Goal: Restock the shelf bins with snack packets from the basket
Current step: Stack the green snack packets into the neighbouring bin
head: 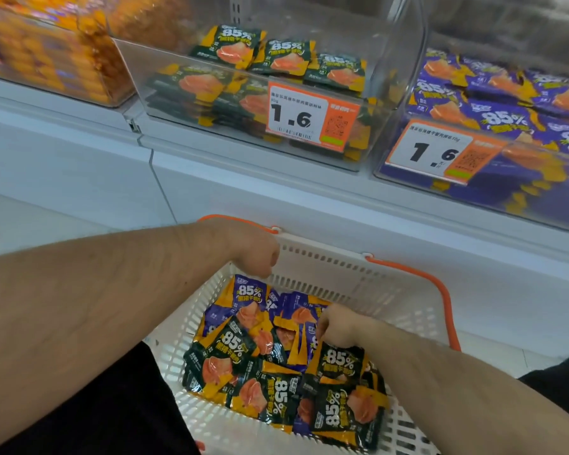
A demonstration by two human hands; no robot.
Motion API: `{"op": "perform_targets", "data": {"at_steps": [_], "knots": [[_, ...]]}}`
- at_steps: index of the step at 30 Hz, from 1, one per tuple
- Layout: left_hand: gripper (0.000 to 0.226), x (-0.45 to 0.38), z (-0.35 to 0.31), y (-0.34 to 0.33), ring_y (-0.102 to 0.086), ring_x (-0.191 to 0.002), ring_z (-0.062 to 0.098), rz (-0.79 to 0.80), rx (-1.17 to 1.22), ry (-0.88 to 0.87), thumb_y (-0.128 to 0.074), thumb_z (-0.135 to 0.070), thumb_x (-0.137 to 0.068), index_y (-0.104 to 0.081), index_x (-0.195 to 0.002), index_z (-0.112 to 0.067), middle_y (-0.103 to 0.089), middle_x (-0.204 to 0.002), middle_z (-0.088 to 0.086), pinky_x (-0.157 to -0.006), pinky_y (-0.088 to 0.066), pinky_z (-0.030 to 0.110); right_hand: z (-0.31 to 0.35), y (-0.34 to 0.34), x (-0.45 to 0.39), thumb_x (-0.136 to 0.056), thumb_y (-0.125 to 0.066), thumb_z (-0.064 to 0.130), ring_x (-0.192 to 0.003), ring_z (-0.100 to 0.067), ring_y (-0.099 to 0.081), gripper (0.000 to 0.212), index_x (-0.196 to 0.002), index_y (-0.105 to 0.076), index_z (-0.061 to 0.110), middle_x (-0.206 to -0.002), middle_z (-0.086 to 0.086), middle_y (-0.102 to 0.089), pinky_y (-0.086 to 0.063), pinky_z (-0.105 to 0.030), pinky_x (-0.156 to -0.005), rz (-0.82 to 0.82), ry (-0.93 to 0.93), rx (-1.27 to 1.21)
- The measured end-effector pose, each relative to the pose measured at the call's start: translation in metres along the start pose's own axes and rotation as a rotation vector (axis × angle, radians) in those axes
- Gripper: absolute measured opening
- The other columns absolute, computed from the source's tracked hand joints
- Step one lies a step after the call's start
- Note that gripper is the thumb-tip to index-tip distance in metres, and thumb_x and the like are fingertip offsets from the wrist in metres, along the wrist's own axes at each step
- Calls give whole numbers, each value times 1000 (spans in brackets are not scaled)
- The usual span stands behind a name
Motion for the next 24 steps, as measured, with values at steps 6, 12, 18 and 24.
{"op": "perform_targets", "data": {"at_steps": [6,12,18,24], "knots": [[38,17,14,19,-53,-118,22,-62,110,4,-50,-30,-98,-55,-132,-15,-55,-135,1,-100,-43,36,65,95,41,-92,-55,9,-96,-21,-61,17,-102,-69,10,-101,-3,-67,-52,-27,-79,-262,149,-146],[59,43,33,37,-50,-124,19,-143,418,-12,-61,-47,-90,-46,-141,-20,-52,-139,-2,-104,-41,36,128,181,102,-96,-55,9,-92,-24,-61,13,-95,-68,11,-99,-7,-66,-50,-39,-80,-440,349,-179],[14,77,54,74,-54,-63,18,-407,771,-107,-70,-16,-87,-67,-95,-5,-64,-81,5,-54,-44,25,178,240,155,-96,-56,5,-68,-13,-49,22,-87,-64,23,-79,2,-56,-42,-28,-63,-593,531,-330],[9,128,103,110,-51,-58,10,-730,1196,-190,-69,-7,-88,-67,-80,-10,-64,-71,-1,-50,-35,20,180,275,242,-81,-63,6,-76,-10,-52,21,-91,-54,22,-93,5,-47,-47,-25,-73,-1415,708,-356]]}}
Point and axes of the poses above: each hand's wrist, its own x-axis away from the middle knuckle, its own y-axis out of the back of the hand, z = x × y, the point moved 9 cm from there along -x, towards the middle knuckle
